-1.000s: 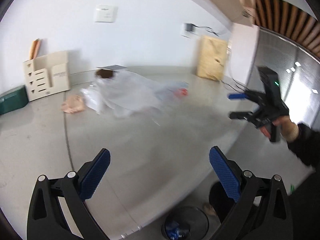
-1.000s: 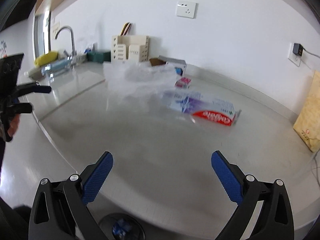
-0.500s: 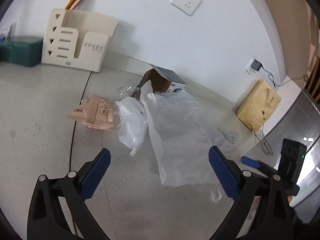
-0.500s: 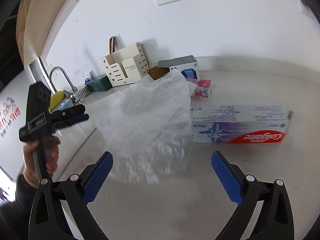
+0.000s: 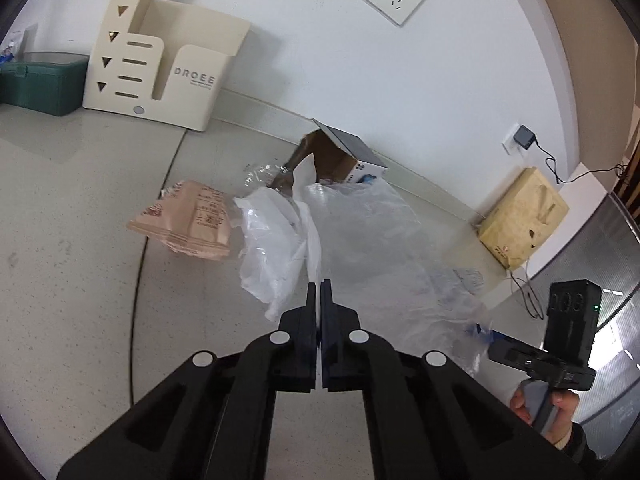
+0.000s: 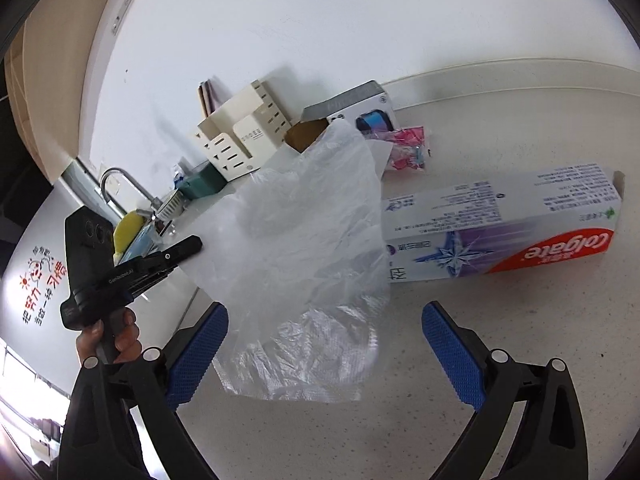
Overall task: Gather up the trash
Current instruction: 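Close the left tool on the white wrap while the right tool grasps it too, then lift the white wrap with both tools and carry it toward the wastebasket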
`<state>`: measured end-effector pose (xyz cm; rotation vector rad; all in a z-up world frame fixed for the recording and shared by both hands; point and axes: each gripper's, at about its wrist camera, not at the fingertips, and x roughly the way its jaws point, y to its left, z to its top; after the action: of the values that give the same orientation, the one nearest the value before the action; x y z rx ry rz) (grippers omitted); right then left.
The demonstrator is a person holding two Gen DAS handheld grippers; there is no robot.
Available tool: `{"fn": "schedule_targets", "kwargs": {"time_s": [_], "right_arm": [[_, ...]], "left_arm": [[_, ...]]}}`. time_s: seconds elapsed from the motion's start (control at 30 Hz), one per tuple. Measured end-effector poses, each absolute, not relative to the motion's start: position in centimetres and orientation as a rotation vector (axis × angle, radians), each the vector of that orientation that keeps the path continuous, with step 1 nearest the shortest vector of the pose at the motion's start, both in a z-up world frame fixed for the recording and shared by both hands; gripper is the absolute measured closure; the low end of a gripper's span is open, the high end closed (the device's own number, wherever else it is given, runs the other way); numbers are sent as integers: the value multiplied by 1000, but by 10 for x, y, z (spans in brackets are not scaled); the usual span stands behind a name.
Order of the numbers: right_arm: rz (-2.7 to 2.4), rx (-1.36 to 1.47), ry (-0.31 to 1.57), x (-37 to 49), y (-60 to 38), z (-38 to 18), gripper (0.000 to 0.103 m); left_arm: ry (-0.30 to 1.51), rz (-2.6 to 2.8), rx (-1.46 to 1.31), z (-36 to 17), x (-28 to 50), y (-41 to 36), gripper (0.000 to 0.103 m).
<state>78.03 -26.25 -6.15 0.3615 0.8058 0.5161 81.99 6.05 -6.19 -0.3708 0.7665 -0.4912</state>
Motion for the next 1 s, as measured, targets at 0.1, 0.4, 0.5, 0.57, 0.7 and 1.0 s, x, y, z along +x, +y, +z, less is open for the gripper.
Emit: {"fn": "schedule_targets", "kwargs": {"time_s": [0.1, 0.4, 0.5, 0.57, 0.7, 1.0], "right_arm": [[529, 347, 846, 784, -259, -65, 44], [514, 413, 857, 779, -269, -71, 97], [493, 396, 821, 768, -274, -63, 97], [495, 398, 787, 759, -279, -55, 97], [478, 367, 728, 743, -286, -38, 97], [431, 371, 632, 712, -309, -11, 97]], "left_arm": [[750, -499, -367, -58, 813, 61, 101], [664, -517, -241, -29, 781, 54, 101], [598, -530, -146, -12, 763, 44, 101], [548, -523, -79, 1, 749, 37, 101], [450, -491, 47, 25, 719, 22, 101], [359, -417, 124, 57, 681, 29, 101]]}}
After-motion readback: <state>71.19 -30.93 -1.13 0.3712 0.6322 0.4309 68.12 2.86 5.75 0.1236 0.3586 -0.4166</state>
